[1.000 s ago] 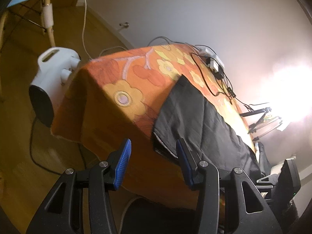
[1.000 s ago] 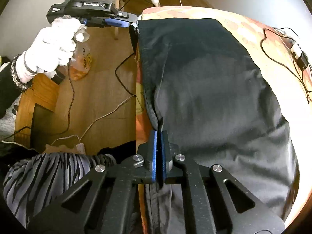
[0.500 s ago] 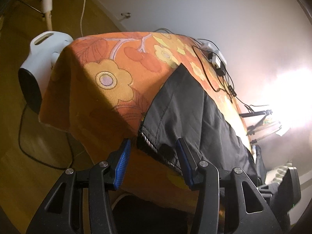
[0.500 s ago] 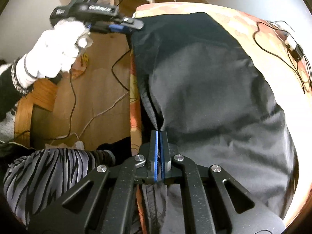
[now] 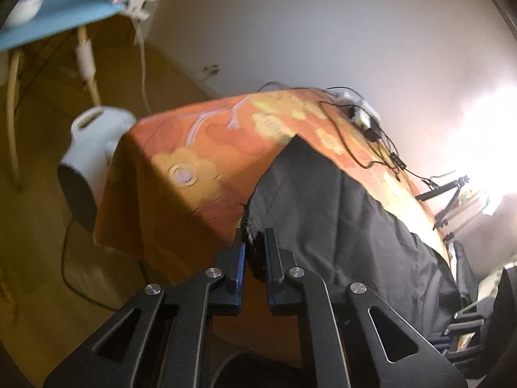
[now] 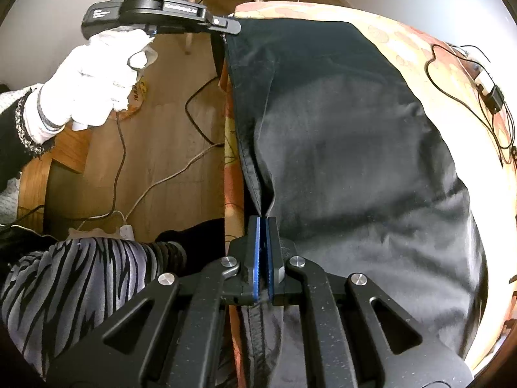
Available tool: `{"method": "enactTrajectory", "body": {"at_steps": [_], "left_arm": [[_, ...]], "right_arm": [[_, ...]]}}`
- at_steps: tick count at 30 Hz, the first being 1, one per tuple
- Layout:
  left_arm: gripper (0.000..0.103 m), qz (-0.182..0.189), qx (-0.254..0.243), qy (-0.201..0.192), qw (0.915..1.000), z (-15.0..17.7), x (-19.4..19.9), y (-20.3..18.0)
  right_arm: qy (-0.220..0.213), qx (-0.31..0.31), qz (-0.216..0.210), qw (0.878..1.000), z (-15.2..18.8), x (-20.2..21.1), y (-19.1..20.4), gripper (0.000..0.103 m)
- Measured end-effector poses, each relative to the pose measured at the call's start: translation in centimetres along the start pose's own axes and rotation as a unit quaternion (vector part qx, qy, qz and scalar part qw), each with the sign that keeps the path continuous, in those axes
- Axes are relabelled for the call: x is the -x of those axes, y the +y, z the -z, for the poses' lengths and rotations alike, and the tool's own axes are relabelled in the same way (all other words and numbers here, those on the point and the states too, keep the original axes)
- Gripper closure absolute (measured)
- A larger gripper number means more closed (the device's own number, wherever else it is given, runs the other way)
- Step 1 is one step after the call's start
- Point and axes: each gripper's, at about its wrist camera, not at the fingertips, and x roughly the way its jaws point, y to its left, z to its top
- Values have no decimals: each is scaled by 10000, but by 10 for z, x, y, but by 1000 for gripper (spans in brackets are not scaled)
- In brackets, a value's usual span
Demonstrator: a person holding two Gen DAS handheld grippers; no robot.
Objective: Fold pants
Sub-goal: 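Close the right gripper on the trouser edge while the left gripper grasps beside it, then lift the trouser leg ends with both grippers and fold them toward the waistband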
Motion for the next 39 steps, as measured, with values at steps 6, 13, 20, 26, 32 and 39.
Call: {"method": "enactTrajectory", "body": {"at_steps": [6, 13, 20, 26, 32, 39], "left_arm": [[96, 42, -694, -287, 9972, 3, 9, -24], [96, 187, -1320, -318, 9906, 16, 12, -50], [96, 266, -2006, -226, 9791, 36, 8, -80], [96, 334, -2243, -82, 9739, 49, 0, -92], [96, 426, -2273, -33, 9729, 53, -1, -94], [97, 544, -2440, 34, 9683, 65, 2, -103]], "right_arm": [[-312, -436, -161, 9984, -5, 20, -23, 78], [-1234, -1489, -458, 9800, -45, 63, -75, 51], [-1282, -2287, -1095, 9588, -107, 39, -107, 38], [-986, -2524, -1164, 9555, -140, -5, -115, 37], [-725, -2884, -1188, 9473, -151, -38, -129, 38], [-601, -3097, -991, 9437, -155, -50, -138, 54]]}}
